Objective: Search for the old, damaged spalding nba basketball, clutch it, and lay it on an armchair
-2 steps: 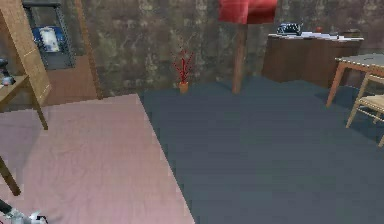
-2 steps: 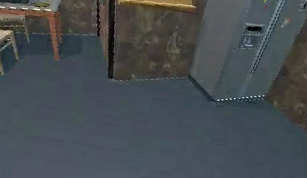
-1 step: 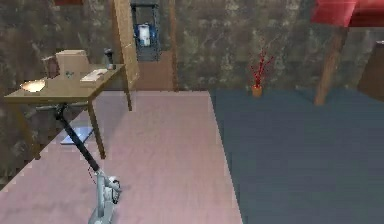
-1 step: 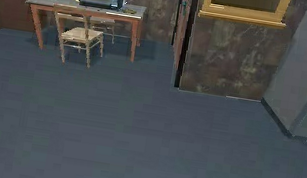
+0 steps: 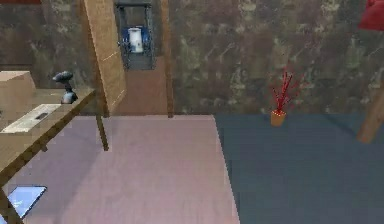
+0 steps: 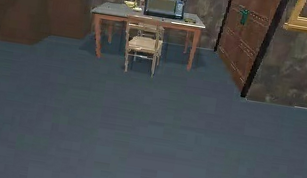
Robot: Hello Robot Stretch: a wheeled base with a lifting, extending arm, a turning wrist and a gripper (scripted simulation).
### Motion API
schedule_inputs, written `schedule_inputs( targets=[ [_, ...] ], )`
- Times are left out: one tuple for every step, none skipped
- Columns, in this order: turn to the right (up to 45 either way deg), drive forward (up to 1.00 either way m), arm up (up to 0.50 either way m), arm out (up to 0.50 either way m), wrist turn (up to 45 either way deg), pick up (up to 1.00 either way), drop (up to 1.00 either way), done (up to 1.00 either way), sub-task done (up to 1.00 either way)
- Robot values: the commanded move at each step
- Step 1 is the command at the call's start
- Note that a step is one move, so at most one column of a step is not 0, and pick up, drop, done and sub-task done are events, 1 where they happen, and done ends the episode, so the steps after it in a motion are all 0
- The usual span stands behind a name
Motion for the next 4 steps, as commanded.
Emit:
schedule_inputs(
  targets=[
    [0.0,0.40,0.00,0.00,0.0,0.00,0.00,0.00,0.00],
    [-15.0,0.00,0.00,0.00,0.0,0.00,0.00,0.00,0.00],
    [0.0,1.00,0.00,0.00,0.0,0.00,0.00,0.00,0.00],
    [0.0,1.00,0.00,0.00,0.0,0.00,0.00,0.00,0.00]
  ],
)
